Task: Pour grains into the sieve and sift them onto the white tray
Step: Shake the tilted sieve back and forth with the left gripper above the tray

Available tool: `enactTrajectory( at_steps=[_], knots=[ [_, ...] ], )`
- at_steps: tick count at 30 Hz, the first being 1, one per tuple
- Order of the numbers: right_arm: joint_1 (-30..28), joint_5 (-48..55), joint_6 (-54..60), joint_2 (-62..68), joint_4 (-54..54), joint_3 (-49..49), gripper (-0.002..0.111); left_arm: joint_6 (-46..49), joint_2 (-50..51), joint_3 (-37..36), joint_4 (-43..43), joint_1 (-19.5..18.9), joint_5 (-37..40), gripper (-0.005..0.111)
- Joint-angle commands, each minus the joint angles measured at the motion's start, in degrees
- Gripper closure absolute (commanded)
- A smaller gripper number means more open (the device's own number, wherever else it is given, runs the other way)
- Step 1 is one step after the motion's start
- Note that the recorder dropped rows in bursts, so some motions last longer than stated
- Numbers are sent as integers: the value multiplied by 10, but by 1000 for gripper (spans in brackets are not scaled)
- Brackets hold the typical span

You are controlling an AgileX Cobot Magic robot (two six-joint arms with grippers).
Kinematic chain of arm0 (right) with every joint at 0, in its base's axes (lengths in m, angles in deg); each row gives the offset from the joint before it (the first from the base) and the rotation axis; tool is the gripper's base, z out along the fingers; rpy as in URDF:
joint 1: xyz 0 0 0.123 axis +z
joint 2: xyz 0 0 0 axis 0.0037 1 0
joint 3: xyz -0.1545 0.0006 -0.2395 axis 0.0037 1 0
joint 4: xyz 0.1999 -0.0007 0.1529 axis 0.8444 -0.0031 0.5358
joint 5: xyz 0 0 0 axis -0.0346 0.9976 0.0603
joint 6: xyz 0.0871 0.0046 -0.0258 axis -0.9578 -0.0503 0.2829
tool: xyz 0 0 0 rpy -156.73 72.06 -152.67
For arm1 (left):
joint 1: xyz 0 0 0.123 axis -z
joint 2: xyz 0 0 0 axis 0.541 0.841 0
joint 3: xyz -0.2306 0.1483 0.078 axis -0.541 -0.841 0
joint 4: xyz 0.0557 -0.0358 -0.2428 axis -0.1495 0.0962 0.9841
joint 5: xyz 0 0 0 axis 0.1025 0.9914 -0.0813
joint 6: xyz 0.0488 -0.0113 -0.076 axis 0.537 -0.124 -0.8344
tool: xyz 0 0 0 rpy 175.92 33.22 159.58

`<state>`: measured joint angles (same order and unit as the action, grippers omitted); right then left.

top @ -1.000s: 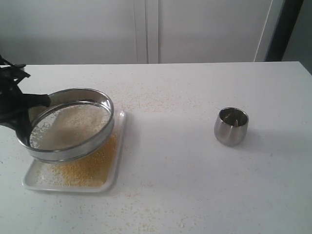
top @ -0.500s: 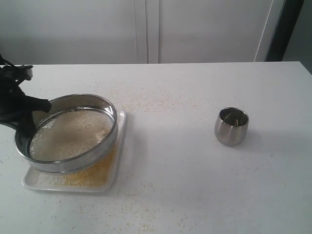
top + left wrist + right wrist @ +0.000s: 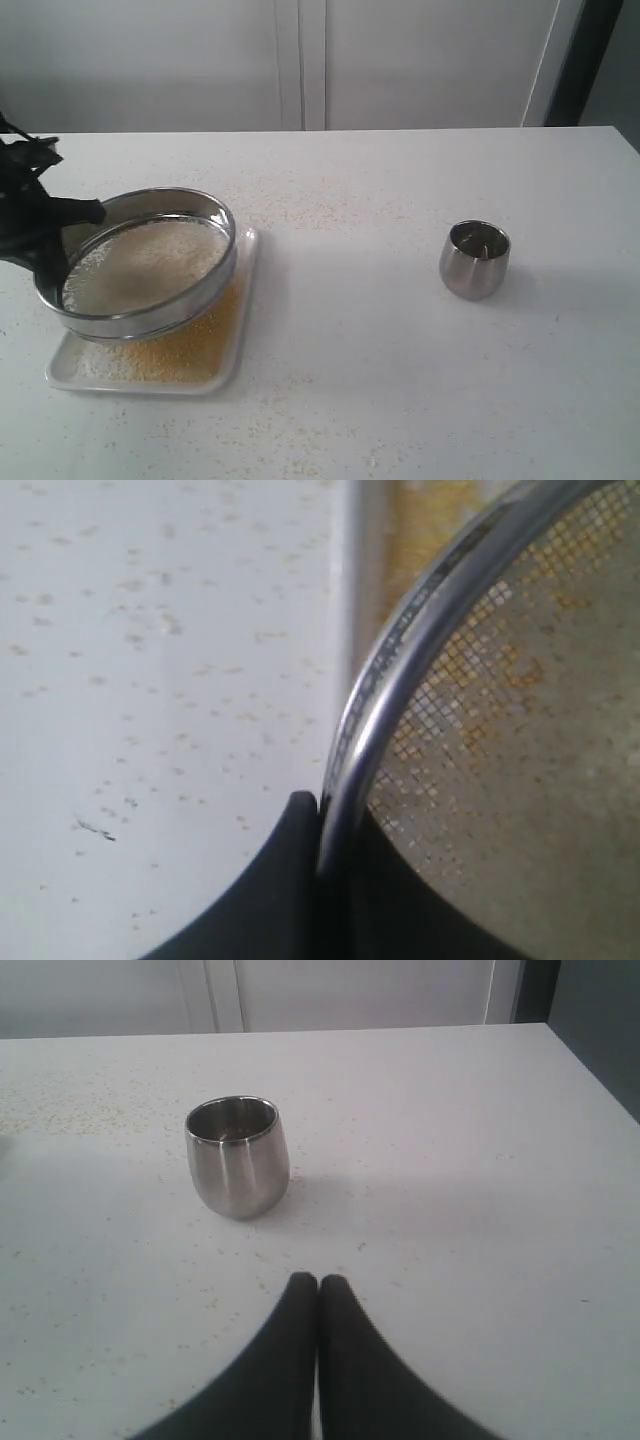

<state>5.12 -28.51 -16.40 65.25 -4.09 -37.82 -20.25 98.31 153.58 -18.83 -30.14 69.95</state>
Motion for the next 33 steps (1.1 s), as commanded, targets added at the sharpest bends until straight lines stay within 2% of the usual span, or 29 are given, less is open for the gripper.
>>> enactTrajectory(
  at_steps=[1,2,3,5,6,8,10,11,12,13,14,15,16,17,18,19,20,21,22,23,24,25,26,27,28,30,32,33],
  knots=[
    [-4,-8,-4,-3,0,3,108,164,-18,3,130,32,36,107],
    [-4,-8,-4,-3,0,3,108,155,-20,2,89,39,-1,107],
    [-4,-8,-4,-3,0,3,108,86,-20,2,22,37,-29,107],
    [-4,-8,-4,-3,0,3,108,-55,-12,2,-84,20,-30,107],
    [-4,-8,-4,-3,0,3,108,-79,-10,4,-84,10,-12,107],
    [-4,-8,-4,-3,0,3,108,-26,-11,4,-10,6,23,107],
    [-4,-8,-4,-3,0,3,108,82,-17,4,88,30,33,107],
    [-4,-8,-4,-3,0,3,108,122,-20,4,98,41,25,107],
    [-4,-8,-4,-3,0,3,108,105,-23,3,19,55,-23,107],
    [-4,-8,-4,-3,0,3,108,47,-23,3,-35,53,-35,107],
    [-4,-8,-4,-3,0,3,108,-84,-17,4,-133,32,-26,107],
    [-4,-8,-4,-3,0,3,108,-97,-17,4,-119,24,-12,107],
    [-4,-8,-4,-3,0,3,108,-34,-18,4,-33,21,21,107],
    [-4,-8,-4,-3,0,3,108,16,-20,4,11,29,30,107],
    [-4,-8,-4,-3,0,3,108,124,-22,4,46,49,15,107],
    [-4,-8,-4,-3,0,3,108,118,-22,2,23,50,-1,107],
    [-4,-8,-4,-3,0,3,108,0,-18,-2,-72,35,-26,107],
    [-4,-8,-4,-3,0,3,108,-81,-15,-2,-98,15,-18,107],
    [-4,-8,-4,-3,0,3,108,-68,-15,-2,-32,3,9,107],
    [-4,-8,-4,-3,0,3,108,33,-16,-2,62,10,29,107],
    [-4,-8,-4,-3,0,3,108,134,-19,-2,115,25,24,107],
    [-4,-8,-4,-3,0,3,108,153,-20,-2,78,32,-15,107],
    [-4,-8,-4,-3,0,3,108,26,-19,-2,-12,25,-40,107],
    [-4,-8,-4,-3,0,3,108,-78,-14,-2,-84,10,-28,107],
    [-4,-8,-4,-3,0,3,108,-98,-13,-2,-80,3,-5,107],
    [-4,-8,-4,-3,0,3,108,-31,-16,-2,-4,1,37,107],
    [-4,-8,-4,-3,0,3,108,69,-22,-2,78,24,44,107],
    [-4,-8,-4,-3,0,3,108,112,-28,-2,86,37,25,107]
  ],
)
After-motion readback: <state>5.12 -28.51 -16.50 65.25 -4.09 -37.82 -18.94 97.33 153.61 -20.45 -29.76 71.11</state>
